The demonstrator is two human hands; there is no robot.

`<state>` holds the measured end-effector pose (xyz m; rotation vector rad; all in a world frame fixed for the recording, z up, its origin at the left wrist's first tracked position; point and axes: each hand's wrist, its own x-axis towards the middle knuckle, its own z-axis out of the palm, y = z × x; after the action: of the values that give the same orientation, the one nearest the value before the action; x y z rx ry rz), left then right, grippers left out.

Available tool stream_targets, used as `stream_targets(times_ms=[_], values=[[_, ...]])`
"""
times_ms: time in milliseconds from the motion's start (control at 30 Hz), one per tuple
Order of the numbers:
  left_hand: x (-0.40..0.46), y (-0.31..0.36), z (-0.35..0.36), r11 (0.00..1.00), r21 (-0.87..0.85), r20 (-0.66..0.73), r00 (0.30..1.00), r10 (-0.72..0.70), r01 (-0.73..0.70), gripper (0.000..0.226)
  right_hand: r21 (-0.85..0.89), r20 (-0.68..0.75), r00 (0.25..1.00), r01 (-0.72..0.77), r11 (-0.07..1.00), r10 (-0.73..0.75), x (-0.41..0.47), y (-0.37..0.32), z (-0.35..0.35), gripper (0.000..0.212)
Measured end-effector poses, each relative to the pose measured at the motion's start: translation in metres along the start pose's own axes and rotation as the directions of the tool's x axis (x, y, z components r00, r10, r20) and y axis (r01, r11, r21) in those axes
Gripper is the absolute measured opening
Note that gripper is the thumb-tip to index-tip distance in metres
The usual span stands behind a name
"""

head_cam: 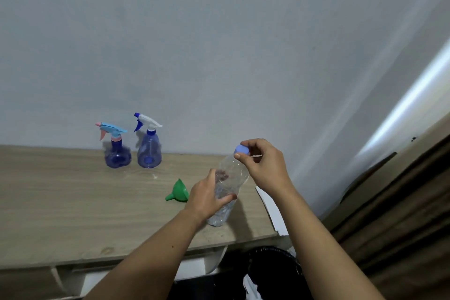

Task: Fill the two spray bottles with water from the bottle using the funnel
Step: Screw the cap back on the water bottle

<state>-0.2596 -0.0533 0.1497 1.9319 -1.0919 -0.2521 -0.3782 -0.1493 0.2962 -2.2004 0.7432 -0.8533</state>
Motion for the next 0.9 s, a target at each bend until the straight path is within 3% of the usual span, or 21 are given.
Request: stream_targets(times_ms=[100, 300, 467, 667, 800, 900], values=[[0.002, 0.001, 0.002, 1.000, 0.021, 0.007, 1.000, -0.013, 0.013, 0.079, -0.025, -0.020, 0.999, 0.025, 0.999, -0.025, -0.003, 0.002, 0.002, 0.022], [0.005, -0.004, 0.004, 0.999, 0.019, 0.020, 0.999, -0.034, 0.033, 0.084, -0.037, 0.115, 0.990, 0.086, 0.996, -0.081, -0.001, -0.001, -0.007, 0.025], [0.007, -0.005, 0.009, 0.999, 0.038, 0.001, 1.000, -0.028, 0.028, 0.079, 0.002, 0.054, 0.997, 0.060, 0.998, -0.060, 0.002, 0.009, -0.002, 0.016], [0.002, 0.002, 0.008, 0.999, 0.022, 0.001, 0.999, -0.049, 0.049, 0.076, 0.057, -0.019, 1.000, 0.022, 0.998, -0.021, 0.000, 0.018, 0.005, 0.027], [0.000, -0.001, 0.007, 0.995, -0.004, -0.002, 0.995, -0.099, 0.099, 0.080, 0.082, 0.084, 0.986, 0.137, 0.987, -0.144, 0.004, 0.013, 0.001, 0.031], [0.001, -0.003, 0.009, 0.993, -0.001, -0.014, 0.993, -0.117, 0.117, 0.086, 0.070, 0.127, 0.979, 0.153, 0.986, -0.161, 0.008, 0.018, -0.002, 0.020]])
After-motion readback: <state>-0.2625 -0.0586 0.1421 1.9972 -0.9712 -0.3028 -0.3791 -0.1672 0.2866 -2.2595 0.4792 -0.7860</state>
